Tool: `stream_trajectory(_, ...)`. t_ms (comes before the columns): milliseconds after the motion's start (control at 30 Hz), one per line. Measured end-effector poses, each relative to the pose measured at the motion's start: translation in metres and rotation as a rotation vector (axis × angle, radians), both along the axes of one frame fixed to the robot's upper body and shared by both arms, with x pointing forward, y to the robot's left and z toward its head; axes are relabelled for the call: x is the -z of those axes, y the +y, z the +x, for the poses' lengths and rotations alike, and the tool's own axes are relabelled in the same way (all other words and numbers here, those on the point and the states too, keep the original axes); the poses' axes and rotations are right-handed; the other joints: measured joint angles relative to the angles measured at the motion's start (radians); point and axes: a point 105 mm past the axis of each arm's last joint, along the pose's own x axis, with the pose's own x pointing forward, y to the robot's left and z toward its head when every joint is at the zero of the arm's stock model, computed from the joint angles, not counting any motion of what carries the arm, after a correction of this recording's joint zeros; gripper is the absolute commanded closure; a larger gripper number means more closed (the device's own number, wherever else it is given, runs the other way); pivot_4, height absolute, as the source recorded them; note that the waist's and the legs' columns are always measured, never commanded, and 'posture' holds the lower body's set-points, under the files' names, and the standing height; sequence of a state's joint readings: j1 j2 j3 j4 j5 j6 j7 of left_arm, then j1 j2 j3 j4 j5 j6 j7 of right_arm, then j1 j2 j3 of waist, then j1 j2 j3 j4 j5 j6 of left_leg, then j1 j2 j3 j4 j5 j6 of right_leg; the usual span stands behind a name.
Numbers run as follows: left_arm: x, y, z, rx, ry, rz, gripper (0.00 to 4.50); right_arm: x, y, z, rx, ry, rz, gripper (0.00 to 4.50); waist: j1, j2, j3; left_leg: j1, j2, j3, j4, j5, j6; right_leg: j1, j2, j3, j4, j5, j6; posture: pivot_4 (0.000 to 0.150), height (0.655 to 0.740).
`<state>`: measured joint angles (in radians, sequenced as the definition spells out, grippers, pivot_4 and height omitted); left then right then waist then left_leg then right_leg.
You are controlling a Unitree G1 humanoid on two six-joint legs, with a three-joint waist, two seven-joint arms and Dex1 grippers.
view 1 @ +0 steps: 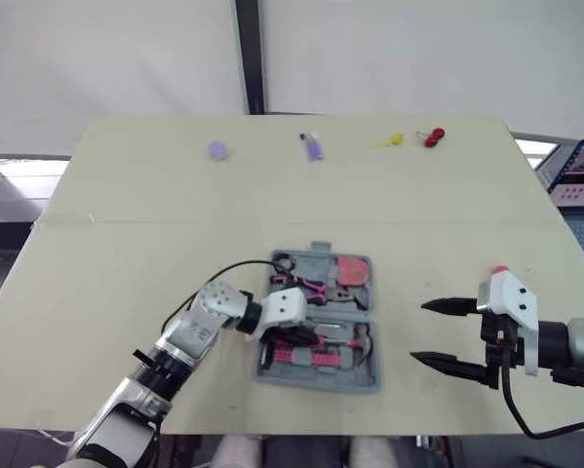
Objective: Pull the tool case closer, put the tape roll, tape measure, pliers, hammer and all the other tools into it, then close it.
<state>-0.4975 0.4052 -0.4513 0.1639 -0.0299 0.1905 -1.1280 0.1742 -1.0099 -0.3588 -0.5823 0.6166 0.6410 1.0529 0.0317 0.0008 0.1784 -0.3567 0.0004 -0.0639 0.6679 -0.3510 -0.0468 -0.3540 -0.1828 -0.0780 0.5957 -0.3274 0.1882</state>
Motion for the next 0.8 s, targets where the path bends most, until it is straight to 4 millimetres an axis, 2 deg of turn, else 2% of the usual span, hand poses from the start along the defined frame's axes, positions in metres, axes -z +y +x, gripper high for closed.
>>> stream_trajectory(200, 0.003, 0.0, -0.001, -0.004, 0.016, 0.011, 4.47, -0.002, 0.002, 0.0, -0.008, -0.005, 0.012, 0.0, 0.0, 0.0, -0.002, 0.002, 0.0, 0.0, -0.001, 0.0, 0.0, 0.003, 0.0, 0.0, -0.001, 0.0, 0.0, 0.15, 0.74)
stream_trajectory(533, 0.007, -0.001, -0.001, -0.011, 0.022, 0.016, 4.47, -0.008, 0.017, -0.007, -0.062, -0.041, 0.1, 0.0, 0.001, 0.0, -0.005, 0.006, 0.0, -0.001, -0.001, 0.0, 0.0, 0.01, 0.0, -0.002, -0.005, 0.0, 0.0, 0.15, 0.74)
stream_trajectory(800, 0.01, -0.002, -0.003, -0.013, 0.025, 0.025, 4.47, -0.01, 0.017, -0.007, -0.065, -0.045, 0.105, 0.0, 0.003, 0.0, -0.011, 0.007, 0.0, -0.001, -0.001, 0.0, 0.001, 0.012, 0.0, -0.002, -0.005, 0.0, 0.0, 0.15, 0.74)
